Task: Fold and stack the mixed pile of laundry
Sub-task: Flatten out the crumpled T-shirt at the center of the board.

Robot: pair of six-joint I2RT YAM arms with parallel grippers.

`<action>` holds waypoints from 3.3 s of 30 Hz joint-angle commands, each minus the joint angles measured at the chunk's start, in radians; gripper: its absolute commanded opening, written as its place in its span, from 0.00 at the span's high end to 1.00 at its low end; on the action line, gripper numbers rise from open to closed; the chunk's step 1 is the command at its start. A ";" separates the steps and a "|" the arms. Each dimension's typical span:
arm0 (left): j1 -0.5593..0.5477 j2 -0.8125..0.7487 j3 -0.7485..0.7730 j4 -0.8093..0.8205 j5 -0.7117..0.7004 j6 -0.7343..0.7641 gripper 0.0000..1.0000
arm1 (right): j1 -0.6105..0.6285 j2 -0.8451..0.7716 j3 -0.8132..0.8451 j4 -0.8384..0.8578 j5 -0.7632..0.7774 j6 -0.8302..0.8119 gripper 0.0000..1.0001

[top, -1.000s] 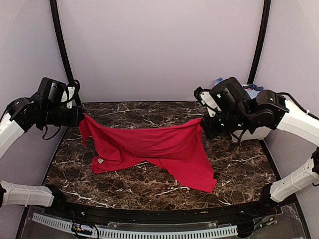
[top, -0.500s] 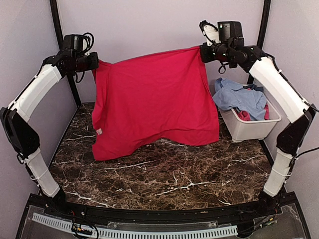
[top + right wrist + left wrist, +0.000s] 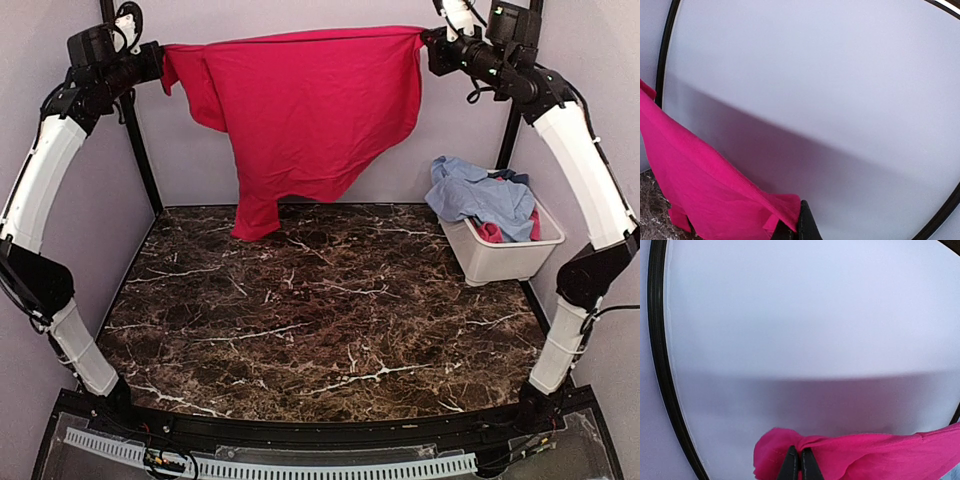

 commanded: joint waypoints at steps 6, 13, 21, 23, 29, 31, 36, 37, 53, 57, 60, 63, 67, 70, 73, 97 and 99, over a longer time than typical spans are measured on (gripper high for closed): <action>0.024 -0.544 -0.882 0.101 0.072 -0.063 1.00 | 0.052 -0.368 -0.745 0.124 -0.106 0.120 1.00; 0.023 -0.688 -0.921 -0.148 0.059 -0.078 1.00 | 0.067 -0.548 -0.909 0.051 -0.008 0.154 1.00; 0.022 -0.642 -0.875 -0.273 -0.016 -0.013 1.00 | 0.057 -0.488 -0.825 0.024 0.043 0.115 1.00; 0.023 -0.619 -0.876 -0.256 -0.018 -0.013 1.00 | 0.037 -0.441 -0.801 0.044 0.042 0.106 1.00; 0.024 -0.370 -0.696 -0.093 -0.115 0.002 1.00 | -0.041 -0.128 -0.486 0.089 0.015 0.075 1.00; 0.024 -0.258 -0.552 -0.013 -0.124 0.025 1.00 | -0.057 0.011 -0.261 0.038 0.007 0.058 1.00; 0.042 0.083 0.125 -0.095 -0.125 0.042 1.00 | -0.087 0.227 0.288 -0.043 -0.003 0.032 1.00; 0.043 0.119 0.187 -0.102 -0.124 0.044 1.00 | -0.091 0.201 0.255 0.004 -0.015 0.026 1.00; -0.012 -0.646 -1.209 0.135 0.144 -0.071 0.97 | -0.030 -0.418 -1.088 0.298 -0.355 0.114 1.00; -0.185 -0.691 -1.348 -0.012 0.003 -0.111 1.00 | 0.015 -0.485 -1.313 0.250 -0.343 0.171 1.00; -0.234 -0.685 -1.400 -0.109 -0.013 -0.182 1.00 | 0.067 -0.516 -1.446 0.229 -0.303 0.205 1.00; -0.251 -0.712 -1.478 -0.098 0.030 -0.195 0.87 | 0.088 -0.533 -1.505 0.199 -0.226 0.246 1.00; -0.255 -0.678 -1.446 -0.146 -0.068 -0.296 0.66 | 0.092 -0.518 -1.488 0.132 -0.141 0.298 1.00; -0.255 -0.571 -1.439 -0.138 -0.034 -0.392 0.57 | 0.093 -0.526 -1.520 0.133 -0.125 0.341 1.00; -0.255 -0.443 -1.429 -0.099 0.004 -0.423 0.51 | 0.093 -0.531 -1.541 0.123 -0.104 0.367 1.00; -0.192 0.102 -1.278 -0.041 -0.037 -0.479 0.63 | 0.091 -0.478 -1.498 0.056 -0.039 0.434 1.00; -0.189 0.104 -1.292 -0.042 -0.021 -0.483 0.86 | 0.090 -0.476 -1.484 0.047 -0.026 0.429 1.00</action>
